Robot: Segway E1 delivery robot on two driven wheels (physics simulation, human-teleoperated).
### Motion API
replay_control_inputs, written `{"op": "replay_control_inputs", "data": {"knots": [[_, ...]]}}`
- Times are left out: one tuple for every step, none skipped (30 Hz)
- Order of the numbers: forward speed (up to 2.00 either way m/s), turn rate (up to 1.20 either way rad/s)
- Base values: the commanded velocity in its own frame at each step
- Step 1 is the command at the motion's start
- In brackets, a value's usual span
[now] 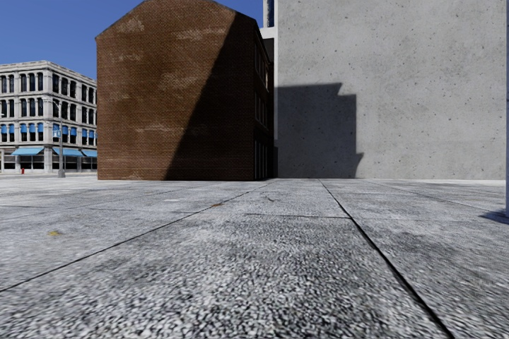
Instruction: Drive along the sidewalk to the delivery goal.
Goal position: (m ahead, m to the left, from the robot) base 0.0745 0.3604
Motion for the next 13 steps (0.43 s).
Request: {"op": "replay_control_inputs", "data": {"knots": [[0.0,0.0],[0.0,0.0],[0.0,0.0],[0.0,0.0],[0.0,0.0],[0.0,0.0],[0.0,0.0],[0.0,0.0],[0.0,0.0],[0.0,0.0],[0.0,0.0],[0.0,0.0],[0.0,0.0]]}}
